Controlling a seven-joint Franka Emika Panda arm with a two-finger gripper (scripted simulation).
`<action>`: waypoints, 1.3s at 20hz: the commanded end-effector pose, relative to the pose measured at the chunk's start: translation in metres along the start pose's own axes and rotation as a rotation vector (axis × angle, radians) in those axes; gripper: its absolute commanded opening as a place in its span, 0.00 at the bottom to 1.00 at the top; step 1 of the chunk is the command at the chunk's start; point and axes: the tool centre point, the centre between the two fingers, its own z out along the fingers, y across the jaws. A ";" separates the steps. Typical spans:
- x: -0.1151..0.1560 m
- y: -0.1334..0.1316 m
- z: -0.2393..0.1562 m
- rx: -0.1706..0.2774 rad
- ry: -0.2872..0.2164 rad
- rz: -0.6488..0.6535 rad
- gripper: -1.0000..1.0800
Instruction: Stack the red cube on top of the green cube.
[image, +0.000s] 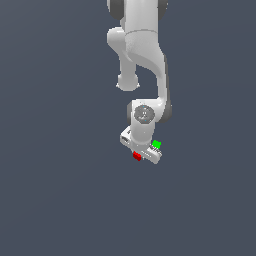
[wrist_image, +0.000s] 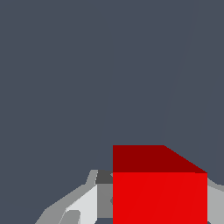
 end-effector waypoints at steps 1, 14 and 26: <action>0.000 0.000 0.000 0.000 0.000 0.000 0.00; -0.001 0.001 -0.060 0.000 0.000 0.001 0.00; 0.000 0.001 -0.098 0.001 0.001 0.001 0.00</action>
